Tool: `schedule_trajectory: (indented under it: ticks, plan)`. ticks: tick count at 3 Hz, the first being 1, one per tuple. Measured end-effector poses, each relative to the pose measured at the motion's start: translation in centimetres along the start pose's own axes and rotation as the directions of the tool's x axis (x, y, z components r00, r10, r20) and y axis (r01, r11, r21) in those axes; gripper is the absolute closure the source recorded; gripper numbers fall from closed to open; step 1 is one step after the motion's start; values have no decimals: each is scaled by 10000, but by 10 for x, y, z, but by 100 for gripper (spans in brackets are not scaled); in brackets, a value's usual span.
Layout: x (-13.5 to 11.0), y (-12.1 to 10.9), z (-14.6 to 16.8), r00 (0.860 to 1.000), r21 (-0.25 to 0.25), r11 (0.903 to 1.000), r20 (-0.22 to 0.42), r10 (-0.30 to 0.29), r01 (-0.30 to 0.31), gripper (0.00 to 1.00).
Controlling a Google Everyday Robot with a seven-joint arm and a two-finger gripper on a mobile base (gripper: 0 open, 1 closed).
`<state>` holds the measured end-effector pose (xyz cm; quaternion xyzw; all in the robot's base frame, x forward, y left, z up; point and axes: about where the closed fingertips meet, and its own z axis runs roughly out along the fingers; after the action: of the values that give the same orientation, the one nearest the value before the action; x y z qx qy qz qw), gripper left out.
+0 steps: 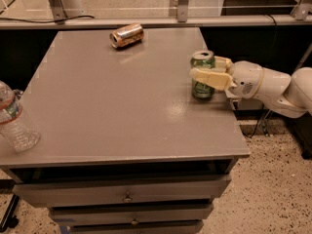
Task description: Place green can upright
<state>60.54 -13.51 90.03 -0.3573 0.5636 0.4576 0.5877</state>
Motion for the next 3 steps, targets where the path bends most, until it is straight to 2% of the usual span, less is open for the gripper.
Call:
schedule_trajectory:
  ticks: [1,2,3]
  plan:
    - [5,11,-12,9998,150,9997,-10,181,-181,0]
    - [9,20,-23,9996,310,9991,-16,299,-298,0]
    - [-4,23,-36,9997,529,9986,-228,72,-60,0]
